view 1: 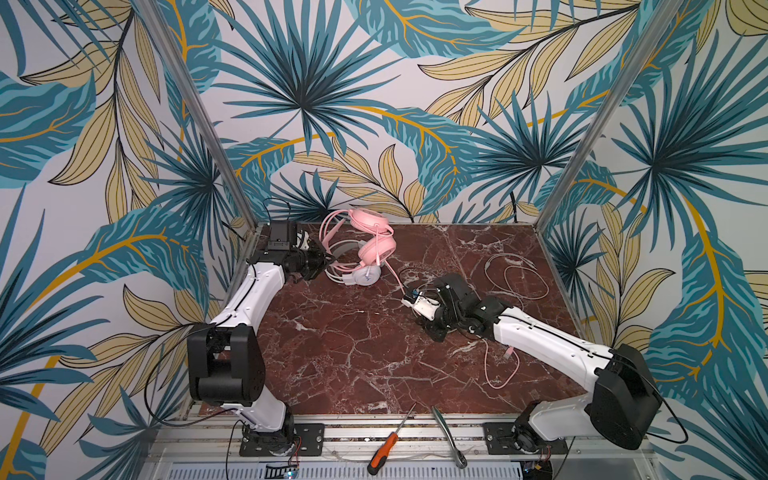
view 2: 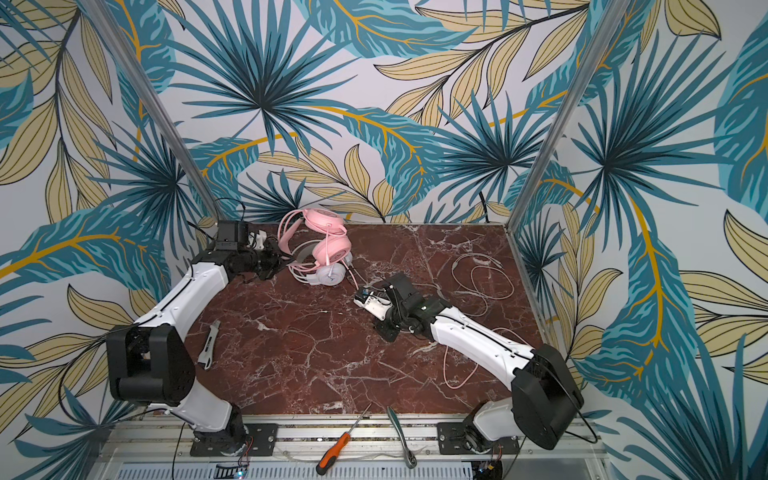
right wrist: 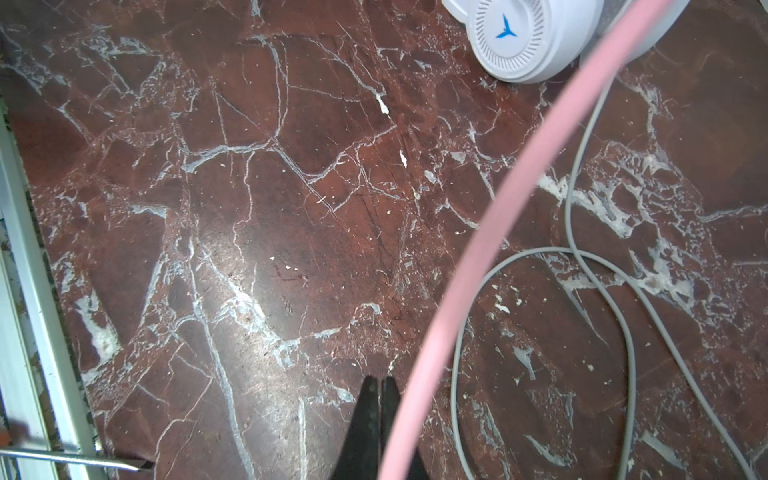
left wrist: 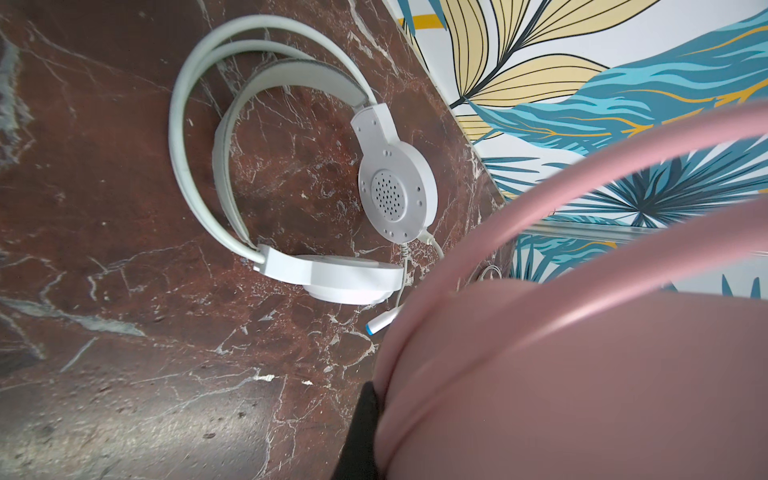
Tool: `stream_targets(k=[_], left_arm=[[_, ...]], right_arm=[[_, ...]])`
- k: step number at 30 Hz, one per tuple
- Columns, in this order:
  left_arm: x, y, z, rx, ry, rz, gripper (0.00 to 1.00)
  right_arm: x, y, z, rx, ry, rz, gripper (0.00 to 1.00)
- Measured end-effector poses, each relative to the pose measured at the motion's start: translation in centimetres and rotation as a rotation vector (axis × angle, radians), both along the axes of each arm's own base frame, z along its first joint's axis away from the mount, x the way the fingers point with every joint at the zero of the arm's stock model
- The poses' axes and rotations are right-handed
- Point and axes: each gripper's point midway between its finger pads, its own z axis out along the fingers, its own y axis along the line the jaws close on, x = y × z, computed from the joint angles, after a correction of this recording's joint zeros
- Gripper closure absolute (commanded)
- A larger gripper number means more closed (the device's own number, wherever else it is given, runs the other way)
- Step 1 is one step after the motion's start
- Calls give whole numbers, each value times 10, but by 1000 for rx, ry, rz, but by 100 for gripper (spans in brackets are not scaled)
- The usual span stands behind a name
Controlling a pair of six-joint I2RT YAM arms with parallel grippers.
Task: Wrap the headphones
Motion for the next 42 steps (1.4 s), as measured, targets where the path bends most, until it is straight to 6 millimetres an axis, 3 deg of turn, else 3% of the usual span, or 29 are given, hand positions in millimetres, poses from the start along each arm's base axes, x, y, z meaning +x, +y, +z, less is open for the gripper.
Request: stream_targets(k=[6, 16, 20, 27, 42], left_arm=[[7, -13, -16, -18, 40, 9, 100], [18, -17, -27, -21, 76, 23, 100], [21, -17, -27, 28, 73, 13, 100], [20, -22, -34, 144, 85, -27, 100], [-9, -43, -45, 451, 101, -207, 100]], right_arm=[[-2, 15, 9, -5, 6, 70, 100], [-2, 40, 2, -26, 41, 137, 100], [-3, 49, 17, -3, 30, 170, 100], [7, 67, 72, 56, -48, 220, 100], [14, 62, 92, -69, -73, 291, 100]])
